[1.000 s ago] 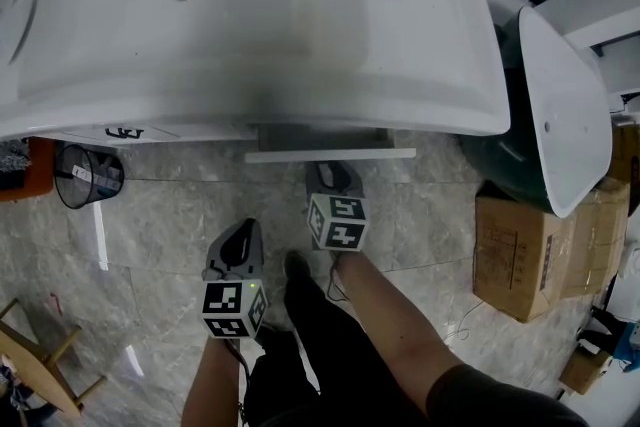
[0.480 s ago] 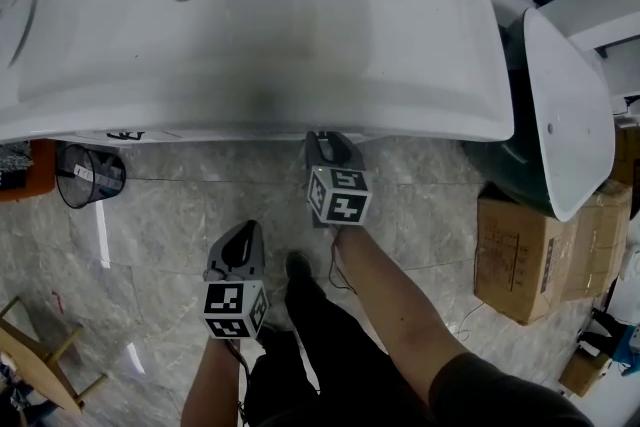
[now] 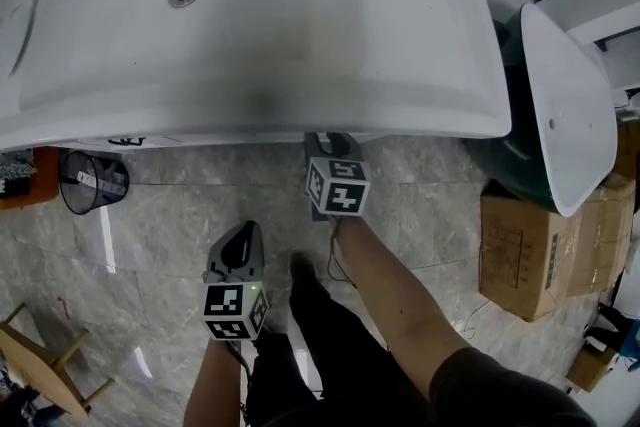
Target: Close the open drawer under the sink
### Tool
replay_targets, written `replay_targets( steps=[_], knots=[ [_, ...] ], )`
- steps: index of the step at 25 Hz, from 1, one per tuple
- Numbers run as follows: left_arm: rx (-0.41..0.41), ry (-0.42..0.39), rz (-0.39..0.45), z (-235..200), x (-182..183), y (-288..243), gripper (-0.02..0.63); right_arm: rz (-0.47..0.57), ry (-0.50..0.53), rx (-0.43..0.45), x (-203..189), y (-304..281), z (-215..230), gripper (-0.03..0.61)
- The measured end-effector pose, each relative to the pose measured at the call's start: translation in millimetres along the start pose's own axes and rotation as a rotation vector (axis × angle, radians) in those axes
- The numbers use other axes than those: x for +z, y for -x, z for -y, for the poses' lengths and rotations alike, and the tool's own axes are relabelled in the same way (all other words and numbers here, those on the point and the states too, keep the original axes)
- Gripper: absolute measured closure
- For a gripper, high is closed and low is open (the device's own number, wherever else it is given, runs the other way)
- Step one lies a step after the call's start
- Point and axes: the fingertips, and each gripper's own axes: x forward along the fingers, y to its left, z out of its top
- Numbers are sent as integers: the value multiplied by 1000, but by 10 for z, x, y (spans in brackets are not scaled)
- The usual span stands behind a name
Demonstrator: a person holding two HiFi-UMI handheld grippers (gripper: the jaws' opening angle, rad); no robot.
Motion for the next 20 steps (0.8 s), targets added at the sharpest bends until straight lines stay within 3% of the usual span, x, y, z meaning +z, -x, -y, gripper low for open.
replay_targets(
  steps=[10, 20],
  knots=[
    [-6, 7, 20, -77, -147, 358, 595, -11, -8, -57, -160, 293, -81, 430],
    [-71, -43, 85, -222, -37, 1253, 595, 59, -38, -106, -344, 1358, -656, 430]
  ],
)
